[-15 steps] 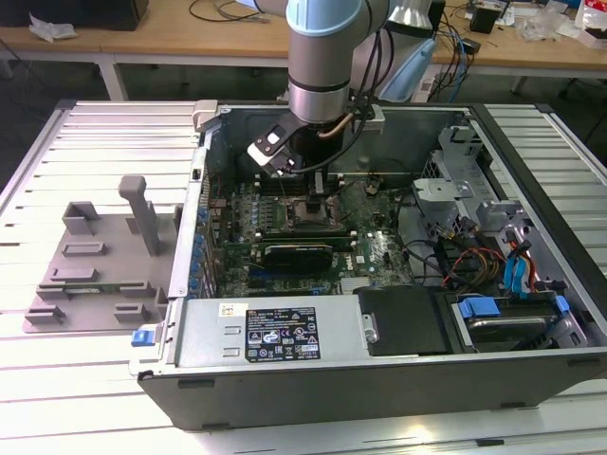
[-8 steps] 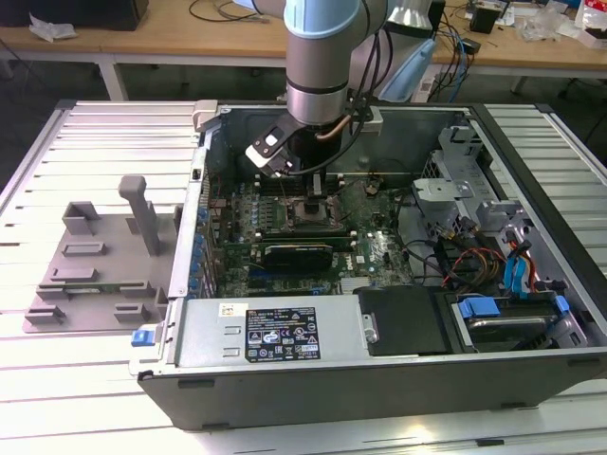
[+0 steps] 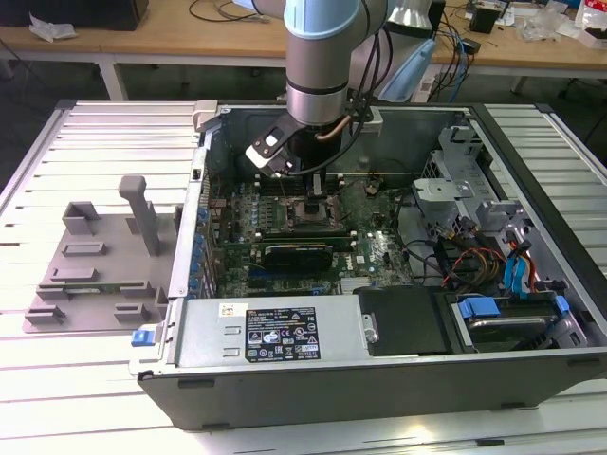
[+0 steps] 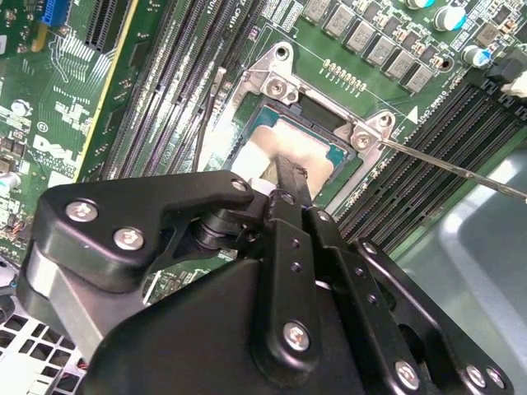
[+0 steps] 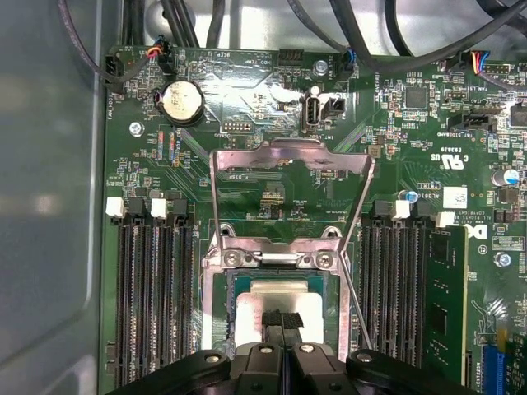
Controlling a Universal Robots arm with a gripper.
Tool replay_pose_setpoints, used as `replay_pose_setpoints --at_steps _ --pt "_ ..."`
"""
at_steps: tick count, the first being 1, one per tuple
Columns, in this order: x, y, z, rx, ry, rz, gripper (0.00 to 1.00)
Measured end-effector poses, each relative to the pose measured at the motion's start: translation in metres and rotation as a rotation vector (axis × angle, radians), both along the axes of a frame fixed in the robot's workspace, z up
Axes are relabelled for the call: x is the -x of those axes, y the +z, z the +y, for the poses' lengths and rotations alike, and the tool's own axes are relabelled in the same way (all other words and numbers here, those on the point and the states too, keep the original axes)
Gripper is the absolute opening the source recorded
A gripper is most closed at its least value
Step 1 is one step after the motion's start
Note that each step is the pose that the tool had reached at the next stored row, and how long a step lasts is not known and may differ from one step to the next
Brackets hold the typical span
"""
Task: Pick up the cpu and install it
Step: 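Place the cpu into insertion slot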
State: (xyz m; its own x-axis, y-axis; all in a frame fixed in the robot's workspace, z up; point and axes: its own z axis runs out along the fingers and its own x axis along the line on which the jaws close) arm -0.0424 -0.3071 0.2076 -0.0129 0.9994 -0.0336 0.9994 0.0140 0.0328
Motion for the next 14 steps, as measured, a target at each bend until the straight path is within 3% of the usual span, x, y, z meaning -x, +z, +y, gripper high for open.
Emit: replay_pose_setpoints --at_steps 14 --pt "0.0000 -0.0025 0.0000 0.0000 0.000 0.0000 0.11"
